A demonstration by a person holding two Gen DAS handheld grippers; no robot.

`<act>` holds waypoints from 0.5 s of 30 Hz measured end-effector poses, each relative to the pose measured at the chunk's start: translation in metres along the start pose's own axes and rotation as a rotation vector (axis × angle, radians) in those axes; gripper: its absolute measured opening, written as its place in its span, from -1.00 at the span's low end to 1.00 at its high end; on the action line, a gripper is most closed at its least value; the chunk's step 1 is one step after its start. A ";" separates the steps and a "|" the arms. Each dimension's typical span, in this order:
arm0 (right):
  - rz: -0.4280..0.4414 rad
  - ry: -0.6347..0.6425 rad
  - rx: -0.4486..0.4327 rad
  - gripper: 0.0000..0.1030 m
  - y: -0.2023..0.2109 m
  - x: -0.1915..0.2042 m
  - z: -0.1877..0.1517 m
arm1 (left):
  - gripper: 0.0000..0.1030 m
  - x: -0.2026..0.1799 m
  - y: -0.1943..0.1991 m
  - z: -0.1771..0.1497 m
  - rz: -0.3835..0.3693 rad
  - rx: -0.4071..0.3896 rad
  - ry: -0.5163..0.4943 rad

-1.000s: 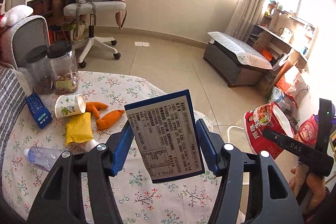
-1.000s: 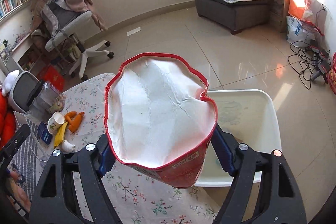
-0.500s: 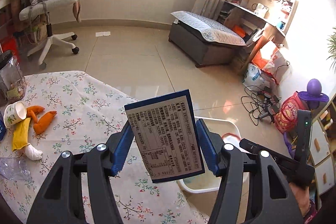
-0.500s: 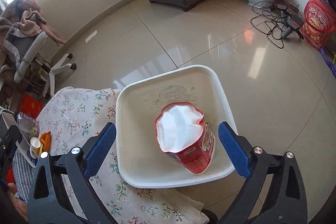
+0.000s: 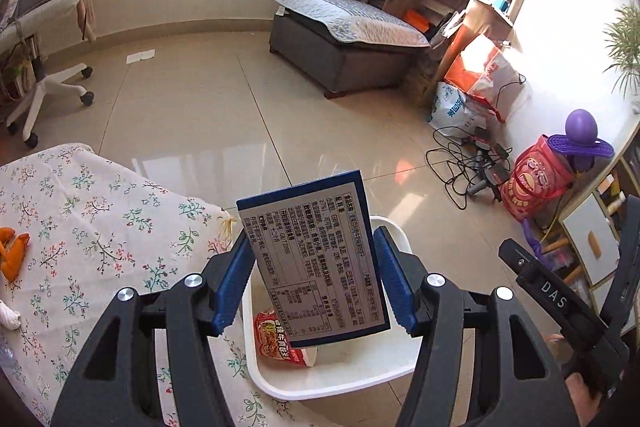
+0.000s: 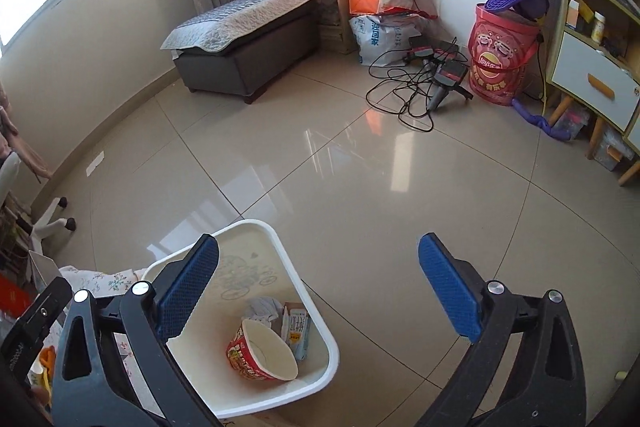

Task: Collect trash
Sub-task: 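Carry the noodle cup and card to the bin and release both, then withdraw both open tools from above the bin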

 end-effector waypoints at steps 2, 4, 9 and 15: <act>-0.005 -0.030 0.003 0.86 -0.002 -0.008 0.002 | 0.16 -0.007 -0.009 0.001 -0.011 0.008 -0.007; -0.009 -0.054 -0.003 0.86 -0.003 -0.014 0.005 | 0.17 -0.013 -0.016 0.000 -0.023 0.020 -0.015; -0.013 -0.065 -0.011 0.86 -0.002 -0.018 0.007 | 0.36 -0.021 -0.027 -0.001 -0.053 0.057 -0.017; -0.010 -0.024 -0.051 0.86 0.008 -0.005 0.004 | 0.63 -0.009 -0.014 -0.002 0.037 0.033 -0.042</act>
Point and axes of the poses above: each gripper's, at about its wrist camera, not at the fingertips, and y roughly against the way its jaws point, x to its left, z to its top, the point moved 8 cm from there along -y, roughly the way its jaws point, and after that the axes turned 10 degrees about -y, right-handed, at the moved point
